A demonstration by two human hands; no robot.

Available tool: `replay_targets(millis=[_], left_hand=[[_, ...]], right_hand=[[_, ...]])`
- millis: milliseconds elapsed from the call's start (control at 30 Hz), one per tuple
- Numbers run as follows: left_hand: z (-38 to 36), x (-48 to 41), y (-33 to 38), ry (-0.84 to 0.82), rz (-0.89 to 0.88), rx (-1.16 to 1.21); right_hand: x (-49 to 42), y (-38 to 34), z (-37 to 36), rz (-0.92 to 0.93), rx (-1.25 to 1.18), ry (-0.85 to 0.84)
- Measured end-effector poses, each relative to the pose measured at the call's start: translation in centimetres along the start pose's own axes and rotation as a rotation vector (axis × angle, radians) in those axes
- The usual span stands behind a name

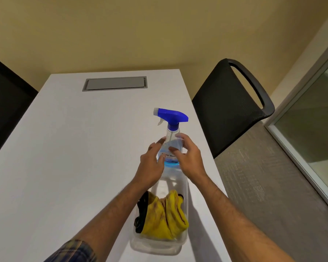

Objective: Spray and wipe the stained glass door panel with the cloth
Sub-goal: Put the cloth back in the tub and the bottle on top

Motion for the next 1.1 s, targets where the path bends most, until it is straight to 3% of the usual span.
replay_targets(millis=[200, 367, 767, 1100], left_hand=[[3.8, 3.6, 5.0, 0.218, -0.145, 0.076], [4.8, 5.8, 6.7, 0.240, -0.111, 0.144], [1.7, 7.7, 1.4, 0.147, 0.021, 0.163], [-0.7, 7.3, -1.3, 0.097, 0.101, 0.161]], right_hand=[[2.3, -7.8, 1.9, 0.079, 0.069, -0.096], [4.6, -10.0, 1.9, 0.079, 0.064, -0.133], [7.2, -3.4, -0.5, -0.025, 0.016, -0.192], [7.6, 1.3, -2.1, -0.101, 0.030, -0.146]])
Point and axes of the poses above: each hand's wrist, its own x-axis away from the middle knuckle, its own z-axis out of the back of the hand, y = z × x, the point moved 2 cm from there along -x, towards the middle knuckle, and after that the axes turned 13 degrees about -y, right-handed, at the moved point
